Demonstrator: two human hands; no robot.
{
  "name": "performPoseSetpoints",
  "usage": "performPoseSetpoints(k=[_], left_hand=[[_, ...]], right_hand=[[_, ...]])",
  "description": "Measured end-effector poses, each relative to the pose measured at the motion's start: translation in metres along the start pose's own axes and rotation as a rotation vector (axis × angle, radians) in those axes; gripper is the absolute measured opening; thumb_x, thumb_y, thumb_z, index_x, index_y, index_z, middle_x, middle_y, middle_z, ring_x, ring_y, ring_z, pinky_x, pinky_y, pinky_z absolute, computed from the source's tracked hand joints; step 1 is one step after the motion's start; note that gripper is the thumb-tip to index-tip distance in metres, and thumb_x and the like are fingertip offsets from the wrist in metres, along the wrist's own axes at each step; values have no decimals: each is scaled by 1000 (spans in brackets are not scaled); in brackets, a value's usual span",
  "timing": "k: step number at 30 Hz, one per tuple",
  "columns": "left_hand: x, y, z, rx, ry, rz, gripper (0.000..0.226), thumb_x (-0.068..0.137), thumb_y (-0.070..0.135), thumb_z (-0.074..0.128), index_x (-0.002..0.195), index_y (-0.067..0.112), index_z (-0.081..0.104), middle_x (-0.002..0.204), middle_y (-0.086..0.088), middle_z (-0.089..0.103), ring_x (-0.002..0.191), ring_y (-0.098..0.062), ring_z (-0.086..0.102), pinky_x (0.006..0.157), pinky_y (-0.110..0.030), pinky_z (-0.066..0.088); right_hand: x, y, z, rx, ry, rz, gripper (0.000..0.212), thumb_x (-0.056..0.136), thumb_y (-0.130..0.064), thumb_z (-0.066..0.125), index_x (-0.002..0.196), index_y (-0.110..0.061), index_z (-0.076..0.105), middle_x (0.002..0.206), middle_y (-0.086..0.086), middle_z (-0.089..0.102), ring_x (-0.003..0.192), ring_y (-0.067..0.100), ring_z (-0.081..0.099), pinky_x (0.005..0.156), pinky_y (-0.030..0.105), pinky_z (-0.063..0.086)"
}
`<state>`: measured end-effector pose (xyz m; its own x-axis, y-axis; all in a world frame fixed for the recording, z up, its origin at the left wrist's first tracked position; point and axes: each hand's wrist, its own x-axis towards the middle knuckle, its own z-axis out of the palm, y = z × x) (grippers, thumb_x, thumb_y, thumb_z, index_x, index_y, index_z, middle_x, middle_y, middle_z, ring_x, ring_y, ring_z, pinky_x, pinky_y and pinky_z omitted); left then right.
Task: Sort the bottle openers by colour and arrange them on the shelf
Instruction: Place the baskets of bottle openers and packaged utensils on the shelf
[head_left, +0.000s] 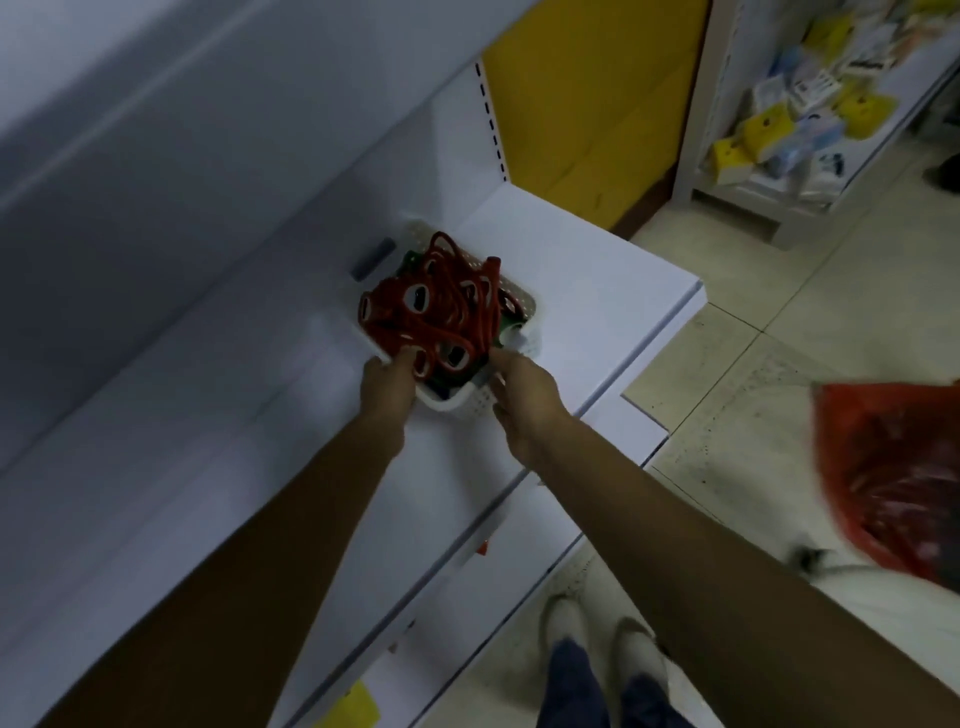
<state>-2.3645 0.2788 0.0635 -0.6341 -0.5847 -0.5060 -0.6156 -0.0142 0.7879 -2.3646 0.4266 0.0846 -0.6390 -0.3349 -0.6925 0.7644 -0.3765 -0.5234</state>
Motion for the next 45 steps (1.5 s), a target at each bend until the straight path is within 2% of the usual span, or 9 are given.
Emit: performPoseSetpoints(k=[5,8,11,14,20,29,34,39,45], left_hand=[[-37,-2,-23,299,11,219,68,95,30,52,149,8,16,154,-8,24,138,-22,28,106,-27,25],[-78,-24,-53,647,0,411,72,94,28,53,149,5,13,155,-12,19,142,-23,20,113,-30,16],[-119,-58,-81,1064,13,484,75,94,37,49,149,6,8,157,-12,13,144,-24,15,117,-35,16],[-165,-90,-126,1284,47,458,75,95,41,42,150,9,1,158,-10,4,145,-22,8,117,-38,14],[-257,-161,-244,1307,216,264,75,95,39,43,150,14,0,159,-8,0,145,-22,5,115,-39,9],[-475,-333,-421,968,587,-178,78,92,38,49,150,11,5,158,-10,10,143,-26,15,112,-41,20],[-643,-464,-500,833,754,-471,80,92,43,50,150,13,5,158,-8,9,143,-25,14,114,-41,20],[-781,-557,-545,681,938,-707,79,92,45,49,150,15,5,158,-7,11,142,-26,17,112,-42,23],[-875,-625,-567,493,1098,-893,79,91,44,51,150,15,7,157,-7,14,142,-27,18,111,-45,24]], right_hand=[[9,-5,6,-174,-94,4,50,95,-31,53,139,-12,40,126,4,51,100,15,49,88,25,37],[-10,13,-9,-687,50,-110,70,89,-45,58,145,-11,34,144,8,43,127,25,44,101,35,38],[-34,42,-26,-1427,21,-310,87,86,-50,60,151,-12,17,156,11,22,142,30,24,113,43,27],[-65,71,-2,-2004,-170,-539,91,87,-47,59,152,-14,5,159,13,4,146,30,10,117,46,17],[-139,151,106,-2606,-730,-1035,84,91,-26,58,151,-15,1,159,13,-5,147,28,2,118,44,9],[-333,403,206,-2612,-1301,-1404,64,85,-24,62,140,-10,32,143,15,34,129,31,37,101,40,35],[-489,579,215,-2362,-1831,-1649,52,81,-27,65,129,-15,47,130,12,48,119,30,48,95,38,42],[-620,712,192,-2215,-2330,-1722,57,89,-29,57,138,-13,35,133,12,43,121,30,43,95,38,37],[-721,821,184,-1926,-2656,-1942,54,89,-28,56,137,-15,36,131,11,45,118,27,45,93,36,37]])
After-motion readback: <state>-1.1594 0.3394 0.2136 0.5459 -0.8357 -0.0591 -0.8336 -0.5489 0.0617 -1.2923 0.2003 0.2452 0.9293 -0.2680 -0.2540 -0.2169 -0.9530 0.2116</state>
